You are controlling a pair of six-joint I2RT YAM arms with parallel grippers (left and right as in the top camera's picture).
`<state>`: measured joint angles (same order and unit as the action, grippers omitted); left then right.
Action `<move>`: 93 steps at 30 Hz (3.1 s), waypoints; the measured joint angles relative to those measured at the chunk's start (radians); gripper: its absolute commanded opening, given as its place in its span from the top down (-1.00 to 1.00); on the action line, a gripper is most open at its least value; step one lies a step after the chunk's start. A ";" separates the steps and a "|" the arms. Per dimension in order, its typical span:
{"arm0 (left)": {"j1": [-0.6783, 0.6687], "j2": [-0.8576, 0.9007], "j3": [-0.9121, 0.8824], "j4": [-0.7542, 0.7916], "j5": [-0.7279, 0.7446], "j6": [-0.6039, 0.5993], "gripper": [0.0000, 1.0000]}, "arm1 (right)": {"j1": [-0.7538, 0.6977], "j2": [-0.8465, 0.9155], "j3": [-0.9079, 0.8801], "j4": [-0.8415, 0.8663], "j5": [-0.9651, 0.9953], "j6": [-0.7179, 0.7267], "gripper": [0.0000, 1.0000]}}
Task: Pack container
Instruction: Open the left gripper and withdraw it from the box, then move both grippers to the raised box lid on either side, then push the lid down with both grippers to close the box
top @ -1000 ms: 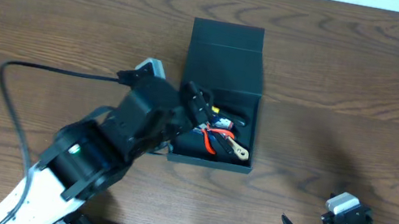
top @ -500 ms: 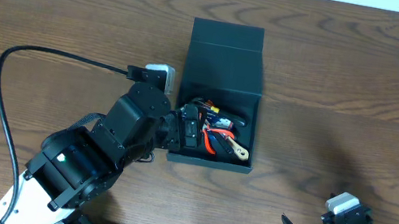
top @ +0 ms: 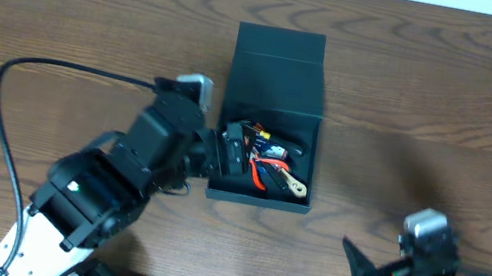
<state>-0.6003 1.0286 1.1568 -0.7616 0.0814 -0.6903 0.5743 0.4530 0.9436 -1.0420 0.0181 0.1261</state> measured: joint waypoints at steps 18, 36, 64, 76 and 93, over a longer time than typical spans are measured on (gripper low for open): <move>0.269 0.094 0.028 0.113 0.087 -0.025 -0.32 | -0.024 0.618 0.283 0.232 0.134 0.027 -0.50; 0.666 0.617 0.031 0.427 0.450 -0.124 0.89 | -0.518 1.210 0.292 0.479 -0.355 0.398 0.97; 0.565 1.068 0.127 0.564 0.844 -0.348 0.89 | -0.477 1.634 0.298 0.740 -0.664 0.677 0.98; 0.526 1.116 0.127 0.587 0.843 -0.360 0.89 | -0.441 1.635 0.299 0.803 -0.673 0.682 0.98; 0.521 1.130 0.220 0.558 0.891 -0.204 0.89 | -0.438 1.634 0.299 0.883 -0.661 0.490 0.97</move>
<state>-0.0788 2.1586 1.3769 -0.2035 0.9722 -0.8944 0.1360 2.0872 1.2427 -0.1589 -0.6434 0.6163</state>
